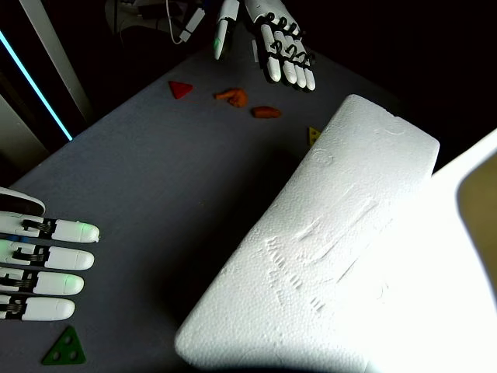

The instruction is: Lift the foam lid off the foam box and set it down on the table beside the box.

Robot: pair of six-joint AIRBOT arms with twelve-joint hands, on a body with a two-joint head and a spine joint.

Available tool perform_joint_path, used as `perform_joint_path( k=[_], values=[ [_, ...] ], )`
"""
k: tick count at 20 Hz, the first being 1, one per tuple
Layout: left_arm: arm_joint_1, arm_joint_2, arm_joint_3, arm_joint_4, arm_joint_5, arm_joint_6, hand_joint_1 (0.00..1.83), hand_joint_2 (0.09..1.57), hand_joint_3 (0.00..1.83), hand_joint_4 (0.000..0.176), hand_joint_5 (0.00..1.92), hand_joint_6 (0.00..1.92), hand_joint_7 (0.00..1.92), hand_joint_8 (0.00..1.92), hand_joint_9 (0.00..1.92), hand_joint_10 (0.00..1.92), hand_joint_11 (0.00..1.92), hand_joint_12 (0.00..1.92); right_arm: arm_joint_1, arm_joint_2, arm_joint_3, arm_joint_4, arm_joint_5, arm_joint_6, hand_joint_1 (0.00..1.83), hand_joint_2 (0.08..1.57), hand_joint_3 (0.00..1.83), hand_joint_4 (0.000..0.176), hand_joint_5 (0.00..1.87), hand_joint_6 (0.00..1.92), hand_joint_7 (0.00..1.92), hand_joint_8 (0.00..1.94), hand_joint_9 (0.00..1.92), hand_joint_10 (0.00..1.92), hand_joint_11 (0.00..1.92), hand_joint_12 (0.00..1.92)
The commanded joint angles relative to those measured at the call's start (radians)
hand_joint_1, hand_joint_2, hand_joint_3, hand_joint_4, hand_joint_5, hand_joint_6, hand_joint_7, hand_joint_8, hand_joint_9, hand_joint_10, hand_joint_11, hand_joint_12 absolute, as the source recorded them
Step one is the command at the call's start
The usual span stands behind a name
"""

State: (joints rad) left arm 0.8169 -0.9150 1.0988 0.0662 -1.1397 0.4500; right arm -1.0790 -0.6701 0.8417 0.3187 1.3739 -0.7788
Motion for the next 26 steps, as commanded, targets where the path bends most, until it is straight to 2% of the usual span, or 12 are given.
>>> perform_joint_path(
  k=[1, 3, 7, 9, 12, 13, 15, 18, 20, 21, 23, 26],
  values=[
    [0.000, 0.002, 0.002, -0.042, -0.142, 0.008, 0.18, 1.33, 0.00, 0.022, 0.08, 0.02, 0.02, 0.00, 0.00, 0.00, 0.00, 0.00, 0.005, 0.005, 0.010, 0.032, 0.138, -0.002, 0.54, 1.39, 0.01, 0.000, 0.00, 0.00, 0.00, 0.00, 0.00, 0.00, 0.00, 0.00],
    [0.016, 0.007, 0.000, -0.080, -0.170, 0.023, 0.23, 1.31, 0.00, 0.007, 0.05, 0.00, 0.03, 0.00, 0.00, 0.00, 0.00, 0.18, 0.005, 0.001, 0.016, 0.054, 0.144, -0.008, 0.60, 1.40, 0.01, 0.000, 0.00, 0.00, 0.00, 0.00, 0.00, 0.00, 0.00, 0.00],
    [0.036, 0.015, 0.003, -0.147, -0.199, 0.054, 0.45, 1.22, 0.00, 0.016, 0.04, 0.01, 0.01, 0.00, 0.00, 0.00, 0.00, 0.44, 0.005, -0.011, 0.032, 0.101, 0.151, -0.014, 0.56, 1.34, 0.00, 0.000, 0.00, 0.00, 0.00, 0.00, 0.00, 0.00, 0.00, 1.27],
    [0.033, 0.011, 0.013, -0.177, -0.197, 0.064, 0.50, 1.20, 0.00, 0.000, 0.05, 0.01, 0.02, 0.00, 0.00, 0.00, 0.00, 0.43, 0.011, -0.014, 0.040, 0.122, 0.156, -0.020, 0.54, 1.30, 0.00, 0.000, 0.00, 0.00, 0.00, 0.00, 0.00, 0.00, 0.00, 0.82],
    [0.005, -0.017, 0.049, -0.208, -0.171, 0.062, 0.48, 1.19, 0.00, 0.016, 0.00, 0.00, 0.00, 0.00, 0.00, 0.00, 0.00, 0.30, 0.020, -0.015, 0.058, 0.160, 0.153, -0.029, 0.45, 1.23, 0.00, 0.000, 0.00, 0.00, 0.00, 0.00, 0.00, 0.00, 0.00, 0.99],
    [-0.005, -0.028, 0.062, -0.214, -0.163, 0.060, 0.47, 1.17, 0.00, 0.040, 0.00, 0.00, 0.00, 0.00, 0.00, 0.00, 0.00, 0.27, 0.022, -0.018, 0.065, 0.169, 0.147, -0.029, 0.45, 1.22, 0.00, 0.000, 0.00, 0.00, 0.00, 0.00, 0.00, 0.00, 0.00, 0.99],
    [-0.024, -0.046, 0.080, -0.235, -0.144, 0.064, 0.45, 1.15, 0.00, 0.054, 0.00, 0.00, 0.00, 0.00, 0.00, 0.00, 0.00, 0.49, 0.045, -0.026, 0.085, 0.180, 0.115, -0.034, 0.49, 1.20, 0.00, 0.000, 0.00, 0.00, 0.00, 0.00, 0.00, 0.00, 0.00, 0.77],
    [-0.031, -0.066, 0.103, -0.277, -0.144, 0.060, 0.47, 1.10, 0.00, 0.029, 0.00, 0.00, 0.00, 0.00, 0.00, 0.00, 0.00, 0.79, 0.111, -0.057, 0.125, 0.180, 0.046, -0.045, 0.51, 1.19, 0.00, 0.000, 0.00, 0.00, 0.00, 0.00, 0.04, 0.03, 0.00, 1.20],
    [-0.030, -0.073, 0.111, -0.312, -0.155, 0.064, 0.49, 1.08, 0.00, 0.021, 0.00, 0.00, 0.01, 0.00, 0.01, 0.00, 0.00, 1.02, 0.163, -0.079, 0.150, 0.177, 0.000, -0.064, 0.56, 1.21, 0.00, 0.006, 0.00, 0.00, 0.00, 0.00, 0.00, 0.36, 0.00, 1.64],
    [-0.027, -0.074, 0.113, -0.327, -0.167, 0.064, 0.51, 1.08, 0.00, 0.011, 0.00, 0.00, 0.00, 0.00, 0.00, 0.00, 0.00, 1.04, 0.178, -0.087, 0.159, 0.176, -0.014, -0.066, 0.58, 1.20, 0.00, 0.031, 0.00, 0.00, 0.00, 0.00, 0.00, 0.37, 0.00, 1.68],
    [-0.024, -0.076, 0.112, -0.352, -0.197, 0.062, 0.52, 1.08, 0.00, 0.005, 0.00, 0.00, 0.00, 0.00, 0.01, 0.01, 0.00, 1.22, 0.193, -0.092, 0.169, 0.180, -0.023, -0.067, 0.59, 1.21, 0.00, 0.026, 0.00, 0.00, 0.00, 0.00, 0.00, 0.39, 0.00, 1.74],
    [-0.030, -0.085, 0.120, -0.383, -0.209, 0.064, 0.52, 1.06, 0.00, 0.062, 0.00, 0.00, 0.00, 0.00, 0.01, 0.06, 0.00, 1.73, 0.211, -0.099, 0.181, 0.189, -0.031, -0.068, 0.61, 1.19, 0.00, 0.000, 0.00, 0.00, 0.00, 0.00, 0.00, 0.22, 0.00, 1.71]
  ],
)
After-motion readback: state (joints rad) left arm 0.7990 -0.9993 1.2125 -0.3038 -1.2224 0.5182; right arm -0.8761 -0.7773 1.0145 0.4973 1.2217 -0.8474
